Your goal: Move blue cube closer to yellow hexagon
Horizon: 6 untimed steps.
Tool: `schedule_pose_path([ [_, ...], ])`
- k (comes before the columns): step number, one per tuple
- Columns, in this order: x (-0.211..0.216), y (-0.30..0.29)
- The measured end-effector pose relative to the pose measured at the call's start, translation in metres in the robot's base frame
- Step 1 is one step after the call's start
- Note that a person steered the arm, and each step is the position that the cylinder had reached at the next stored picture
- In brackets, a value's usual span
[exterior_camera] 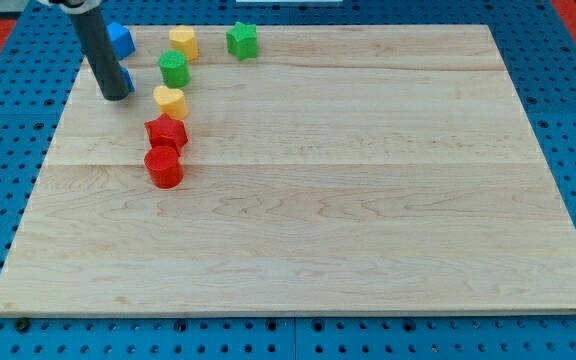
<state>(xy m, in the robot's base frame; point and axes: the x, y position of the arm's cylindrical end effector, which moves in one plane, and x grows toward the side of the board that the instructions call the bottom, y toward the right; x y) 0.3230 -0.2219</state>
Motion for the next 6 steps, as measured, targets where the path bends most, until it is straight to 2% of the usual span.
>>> schedule_pose_path([
  [1, 0.008, -0.002],
  [2, -0.007, -0.083],
  [3, -0.062, -0.082],
  [4, -0.092, -0.070],
  [5, -0.094, 0.003],
  [6, -0.092, 0.034],
])
